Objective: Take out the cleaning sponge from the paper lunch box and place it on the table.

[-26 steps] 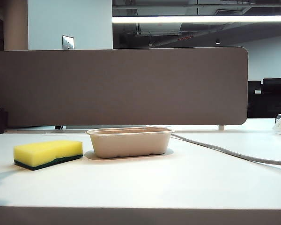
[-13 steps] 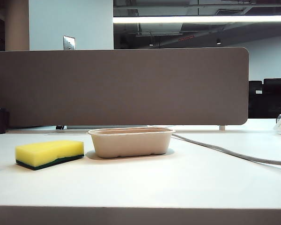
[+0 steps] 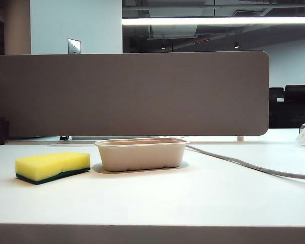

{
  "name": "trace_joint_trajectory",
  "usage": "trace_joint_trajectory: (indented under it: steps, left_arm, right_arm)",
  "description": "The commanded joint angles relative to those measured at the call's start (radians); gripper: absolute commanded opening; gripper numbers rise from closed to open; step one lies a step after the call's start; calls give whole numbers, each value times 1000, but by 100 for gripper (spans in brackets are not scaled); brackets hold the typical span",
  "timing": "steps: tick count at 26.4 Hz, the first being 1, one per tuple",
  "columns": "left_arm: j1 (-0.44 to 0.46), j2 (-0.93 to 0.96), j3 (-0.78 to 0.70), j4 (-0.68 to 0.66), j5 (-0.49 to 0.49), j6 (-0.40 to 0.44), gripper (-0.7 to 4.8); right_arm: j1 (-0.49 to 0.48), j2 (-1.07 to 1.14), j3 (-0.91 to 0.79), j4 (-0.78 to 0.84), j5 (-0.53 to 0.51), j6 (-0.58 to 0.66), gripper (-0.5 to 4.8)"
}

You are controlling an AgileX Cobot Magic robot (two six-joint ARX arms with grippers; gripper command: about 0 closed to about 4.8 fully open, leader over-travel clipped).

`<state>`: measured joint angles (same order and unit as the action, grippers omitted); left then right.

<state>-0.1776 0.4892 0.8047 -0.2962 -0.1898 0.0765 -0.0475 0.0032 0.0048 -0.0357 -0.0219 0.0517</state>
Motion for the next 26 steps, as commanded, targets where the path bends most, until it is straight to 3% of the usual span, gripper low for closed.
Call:
trace_joint_trajectory:
  steps: [1,8,12,20,26]
  left_arm:
    - [37,-52,2,13,0,-2,-5]
    - [119,-220,-5,-18,0,0,-5]
    - [179,-295,-96,-34,5,-34,-5]
    - [189,-468,-395,-22,145,-163,-4]
    - [191,-486,-560,82,262,-197,-4]
  right_arm:
    - [1,1,1,13,0,0,-5]
    - [1,1,1,13,0,0,-5]
    - [1,1,1,12,0,0,-5]
    - [1,1,1,13,0,0,-5]
    - [2,2,1,11,0,0,-5]
